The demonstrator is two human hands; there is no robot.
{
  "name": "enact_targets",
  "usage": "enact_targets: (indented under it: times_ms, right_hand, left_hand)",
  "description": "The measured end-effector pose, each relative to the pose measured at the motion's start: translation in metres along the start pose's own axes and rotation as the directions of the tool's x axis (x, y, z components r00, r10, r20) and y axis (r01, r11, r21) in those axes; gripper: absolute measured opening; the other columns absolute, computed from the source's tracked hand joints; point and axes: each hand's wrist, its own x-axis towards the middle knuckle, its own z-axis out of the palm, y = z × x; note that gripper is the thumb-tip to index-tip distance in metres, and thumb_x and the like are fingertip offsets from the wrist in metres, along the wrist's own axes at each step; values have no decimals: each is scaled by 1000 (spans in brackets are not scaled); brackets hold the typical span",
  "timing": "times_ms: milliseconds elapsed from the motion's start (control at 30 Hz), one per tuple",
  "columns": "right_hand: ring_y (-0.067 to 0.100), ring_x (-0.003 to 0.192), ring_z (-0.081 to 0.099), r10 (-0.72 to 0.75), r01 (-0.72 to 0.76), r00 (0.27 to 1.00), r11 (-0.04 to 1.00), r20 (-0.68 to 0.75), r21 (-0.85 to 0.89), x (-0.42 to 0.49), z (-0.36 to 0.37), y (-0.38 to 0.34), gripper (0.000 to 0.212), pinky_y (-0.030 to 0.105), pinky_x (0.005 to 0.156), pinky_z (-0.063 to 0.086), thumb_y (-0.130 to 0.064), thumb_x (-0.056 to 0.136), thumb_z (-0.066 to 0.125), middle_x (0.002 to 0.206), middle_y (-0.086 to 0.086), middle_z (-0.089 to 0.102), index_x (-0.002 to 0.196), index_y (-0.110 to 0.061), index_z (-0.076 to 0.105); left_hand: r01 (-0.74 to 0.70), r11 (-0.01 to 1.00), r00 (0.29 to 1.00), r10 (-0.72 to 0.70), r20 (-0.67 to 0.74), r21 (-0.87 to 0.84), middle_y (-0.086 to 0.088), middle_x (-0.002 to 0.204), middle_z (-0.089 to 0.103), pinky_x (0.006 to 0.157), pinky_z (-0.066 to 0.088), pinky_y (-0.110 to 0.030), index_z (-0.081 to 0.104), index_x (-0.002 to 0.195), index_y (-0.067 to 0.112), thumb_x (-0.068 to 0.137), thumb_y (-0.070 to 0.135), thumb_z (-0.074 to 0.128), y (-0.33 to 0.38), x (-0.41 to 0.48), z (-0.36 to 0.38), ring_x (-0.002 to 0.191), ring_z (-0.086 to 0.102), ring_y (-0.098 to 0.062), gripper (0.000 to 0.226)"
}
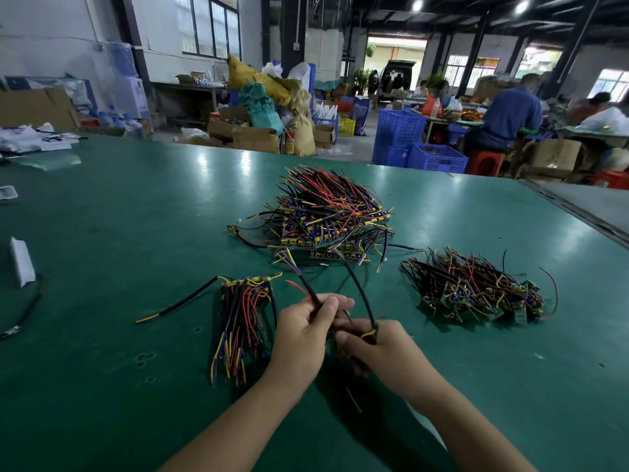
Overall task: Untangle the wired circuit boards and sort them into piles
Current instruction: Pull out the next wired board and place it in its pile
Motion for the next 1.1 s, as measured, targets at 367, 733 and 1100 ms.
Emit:
enact_targets:
  times_ms: [367, 733, 1100]
  right_hand:
    - [15, 65, 61, 59, -59, 974, 998, -218, 8, 4, -1, 5, 23, 28, 63, 50, -12, 103, 43, 71, -3, 67, 92, -17, 62]
    - [4, 51, 45, -52, 33, 996, 969, 70, 245, -3, 4, -8, 34, 23, 51, 39, -4, 82, 54, 65, -1, 48, 114, -10, 44]
    - [-20, 77, 57, -118, 77, 984, 959, -136, -274, 1, -1, 0, 34, 3, 66, 40, -14, 102, 47, 79, -44, 61, 85, -41, 55]
  left_hand:
    - [164, 845, 959, -258, -119, -508, -7, 77, 63, 59, 58, -31, 55, 83, 3, 103, 20, 38, 4, 9, -1, 66, 67, -17, 31]
    - [490, 621, 868, -413, 276, -612, -24, 102, 70, 75, 50, -42, 53, 72, 10, 102, 15, 31, 13, 1, 3, 78, 63, -31, 37]
    - [431, 747, 892, -269, 362, -506, -15, 97, 67, 72, 53, -32, 34, 86, 13, 61, -10, 60, 2, -3, 5, 88, 66, -22, 43]
